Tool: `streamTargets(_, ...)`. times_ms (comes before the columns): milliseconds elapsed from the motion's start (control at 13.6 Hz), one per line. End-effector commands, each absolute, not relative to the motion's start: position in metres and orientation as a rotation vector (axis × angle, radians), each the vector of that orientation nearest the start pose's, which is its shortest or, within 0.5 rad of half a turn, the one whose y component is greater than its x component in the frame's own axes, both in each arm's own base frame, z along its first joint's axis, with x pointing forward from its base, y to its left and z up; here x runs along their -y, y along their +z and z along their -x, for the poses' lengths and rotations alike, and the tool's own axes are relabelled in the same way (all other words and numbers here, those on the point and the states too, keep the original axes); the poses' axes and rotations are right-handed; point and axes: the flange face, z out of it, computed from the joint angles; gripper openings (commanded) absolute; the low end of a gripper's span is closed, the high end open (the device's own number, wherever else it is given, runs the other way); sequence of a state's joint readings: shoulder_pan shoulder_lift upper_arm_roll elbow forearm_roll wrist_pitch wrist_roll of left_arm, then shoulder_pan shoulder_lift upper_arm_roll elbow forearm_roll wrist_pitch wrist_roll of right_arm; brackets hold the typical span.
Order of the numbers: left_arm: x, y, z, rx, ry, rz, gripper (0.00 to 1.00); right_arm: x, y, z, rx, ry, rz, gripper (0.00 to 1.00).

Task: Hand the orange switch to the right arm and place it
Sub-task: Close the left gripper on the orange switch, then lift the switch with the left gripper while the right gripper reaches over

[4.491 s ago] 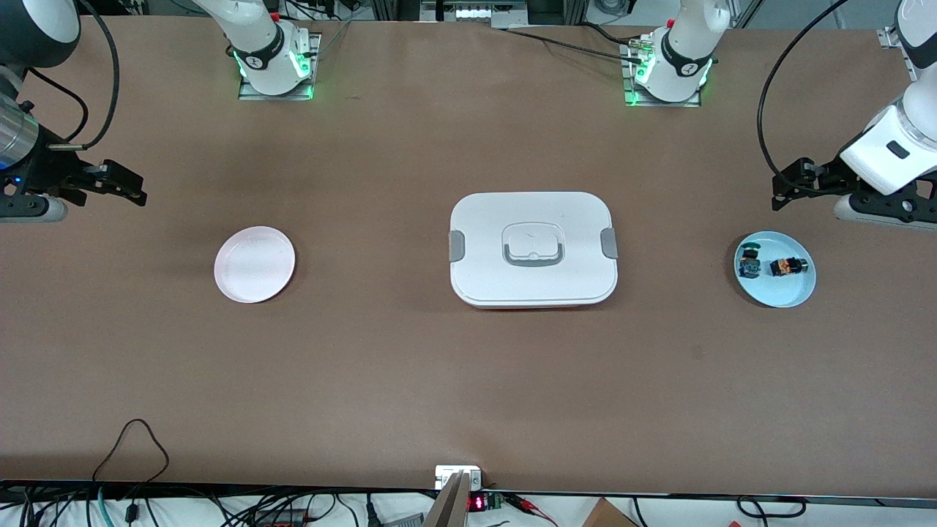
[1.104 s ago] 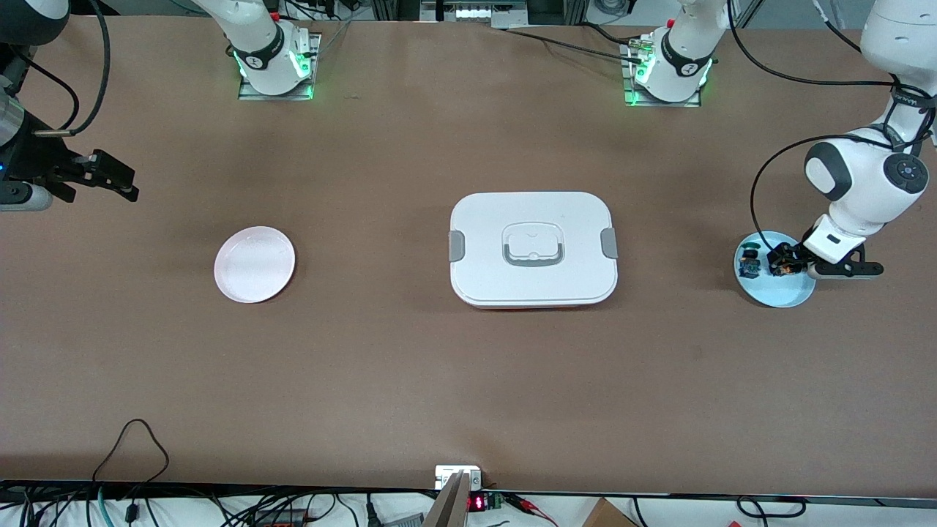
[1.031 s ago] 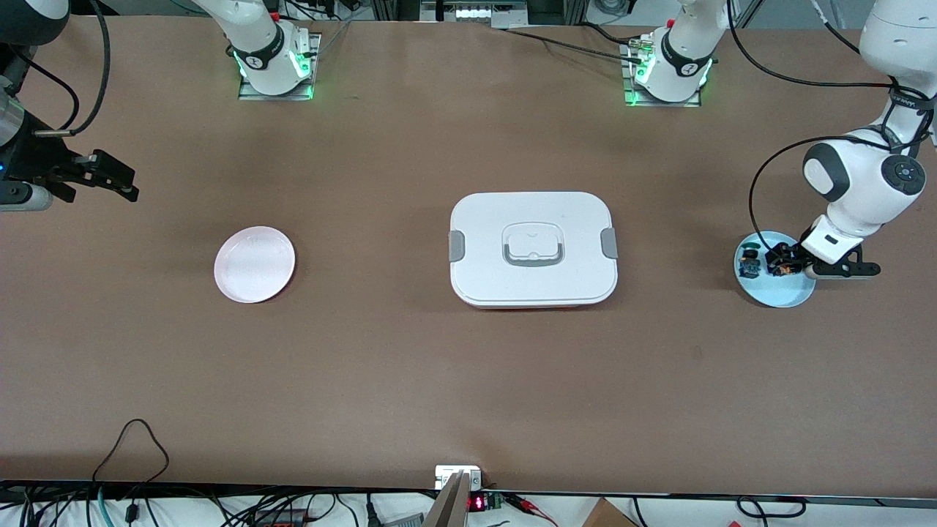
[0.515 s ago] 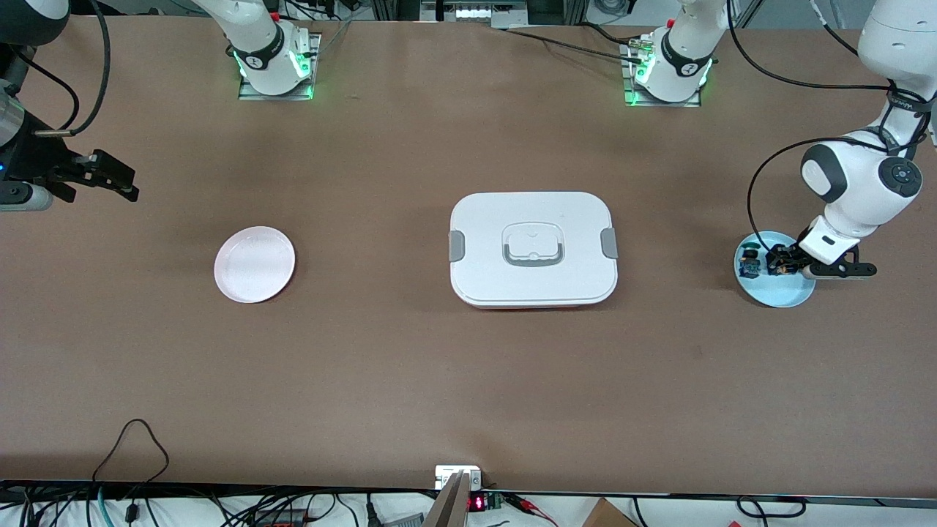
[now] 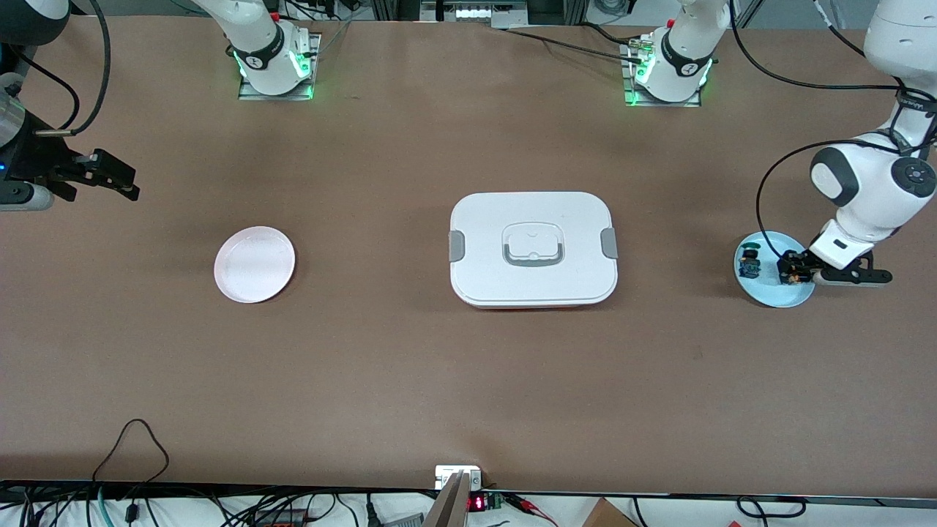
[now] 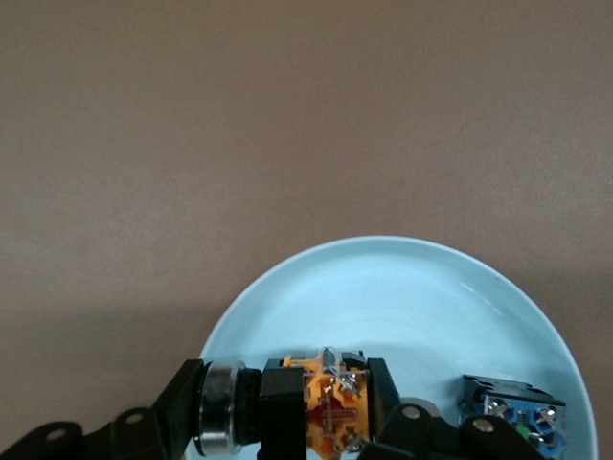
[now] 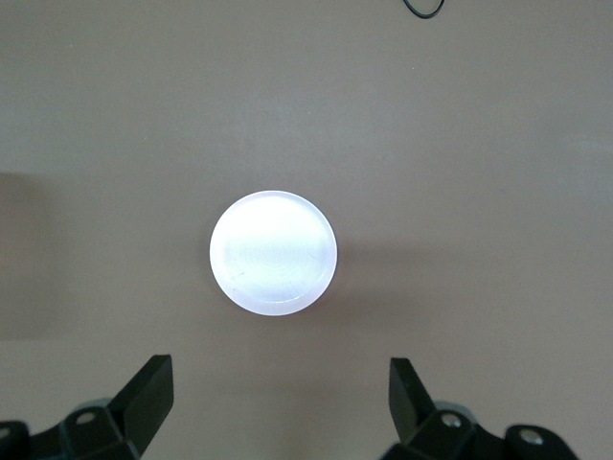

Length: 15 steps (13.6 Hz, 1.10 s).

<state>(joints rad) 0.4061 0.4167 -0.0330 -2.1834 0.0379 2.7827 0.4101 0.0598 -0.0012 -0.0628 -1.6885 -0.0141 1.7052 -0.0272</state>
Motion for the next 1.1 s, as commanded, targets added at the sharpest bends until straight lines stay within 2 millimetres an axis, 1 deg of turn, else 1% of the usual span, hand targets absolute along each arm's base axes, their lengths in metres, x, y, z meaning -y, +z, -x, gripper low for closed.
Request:
streamTargets(0,-0.211,0.263,-0.576,-0.183,-0.132,3.083,0.27,0.000,0.584,-0.559,0.041,-0.022,3.153,1.00)
streamTargets(147,-0.203,0.298,-0.598,-0.212,0.027,3.131,0.27,0.003,0.588,-0.555,0.041,0.003,3.154,1.00)
streamTargets(221,-0.192,0.316,-0.607,-0.251,0.091,3.147,0.27,0.002,0.598,-0.555,0.040,-0.014,3.153,1.00)
streamTargets(294,-0.183,0.331,-0.612,-0.283,0.170,3.164,0.27,0.001,0.599,-0.559,0.045,-0.021,3.156,1.00)
streamTargets(368,-0.171,0.342,-0.614,-0.316,0.247,3.181,0.27,0.000,0.600,-0.559,0.045,-0.024,3.156,1.00)
streamTargets(442,-0.156,0.347,-0.608,-0.348,0.368,3.210,0.27,0.000,0.599,-0.560,0.043,-0.022,3.155,1.00)
streamTargets(515,-0.134,0.358,-0.606,-0.401,0.452,3.224,0.28,0.000,0.600,-0.561,0.038,-0.034,3.152,1.00)
streamTargets(589,-0.117,0.377,-0.609,-0.454,0.471,3.269,0.32,0.001,0.600,-0.560,0.037,-0.026,3.150,1.00)
streamTargets(663,-0.096,0.397,-0.615,-0.536,0.475,3.306,0.31,0.003,0.601,-0.558,0.032,-0.019,3.146,1.00)
streamTargets(736,-0.078,0.409,-0.619,-0.582,0.473,3.349,0.28,0.006,0.600,-0.557,0.015,0.002,3.121,1.00)
streamTargets(810,-0.052,0.412,-0.620,-0.650,0.479,3.391,0.26,0.007,0.600,-0.556,-0.003,0.012,3.081,1.00)
streamTargets(883,-0.024,0.417,-0.622,-0.723,0.466,3.431,0.26,0.007,0.600,-0.554,-0.016,0.031,3.049,1.00)
streamTargets(957,0.020,0.422,-0.623,-0.829,0.454,3.501,0.25,0.004,0.599,-0.553,-0.019,0.044,3.025,1.00)
streamTargets(1031,0.064,0.430,-0.623,-0.945,0.418,3.557,0.23,0.002,0.599,-0.550,-0.023,0.078,3.004,1.00)
